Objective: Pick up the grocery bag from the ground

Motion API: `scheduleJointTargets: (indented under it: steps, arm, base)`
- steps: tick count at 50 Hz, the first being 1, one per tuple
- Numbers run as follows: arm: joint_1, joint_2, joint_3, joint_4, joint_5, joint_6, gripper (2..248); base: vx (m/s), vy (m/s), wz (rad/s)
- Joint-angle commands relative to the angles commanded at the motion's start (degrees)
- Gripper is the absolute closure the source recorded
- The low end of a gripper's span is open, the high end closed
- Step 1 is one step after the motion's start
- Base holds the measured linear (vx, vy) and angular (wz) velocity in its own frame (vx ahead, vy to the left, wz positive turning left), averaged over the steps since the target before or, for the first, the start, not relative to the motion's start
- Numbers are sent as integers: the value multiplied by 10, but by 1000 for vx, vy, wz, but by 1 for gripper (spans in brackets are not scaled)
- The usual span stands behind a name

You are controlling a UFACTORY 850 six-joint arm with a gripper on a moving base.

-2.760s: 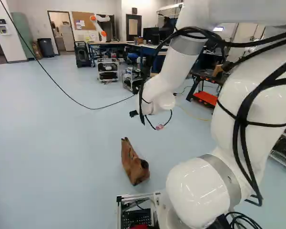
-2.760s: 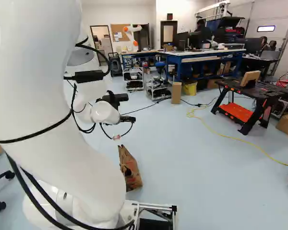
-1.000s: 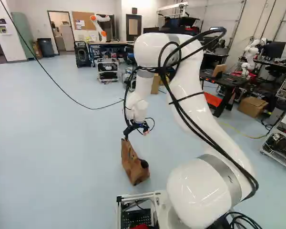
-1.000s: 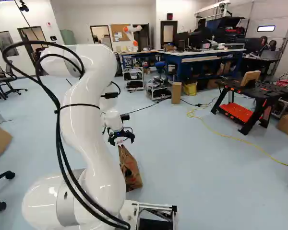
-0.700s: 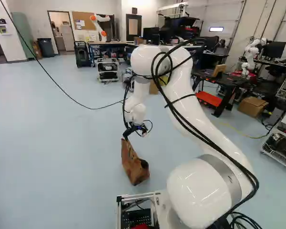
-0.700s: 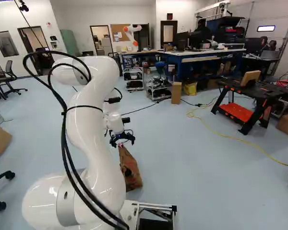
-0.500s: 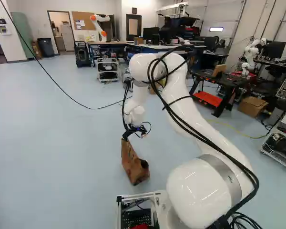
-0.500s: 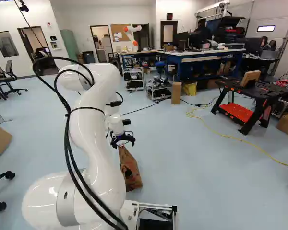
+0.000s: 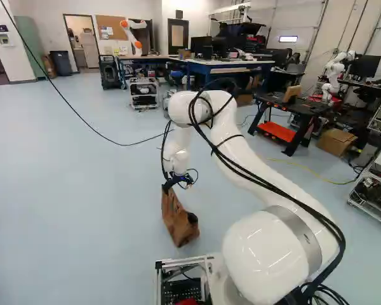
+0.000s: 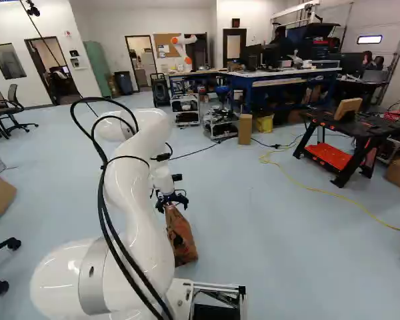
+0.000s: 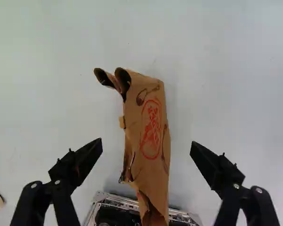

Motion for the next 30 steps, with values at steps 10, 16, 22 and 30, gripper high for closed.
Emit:
scheduleJointTargets:
  steps: [10, 16, 22, 30]
  arm:
    - [2, -43, -41, 0, -18, 0, 3]
    - [2, -68, -66, 0, -29, 0, 3]
    - [3, -94, -90, 0, -38, 0, 3]
    - [4, -127, -122, 0, -41, 0, 3]
  base:
    - [0, 0, 0]
    - [0, 0, 0]
    - [0, 0, 0]
    - [0, 0, 0]
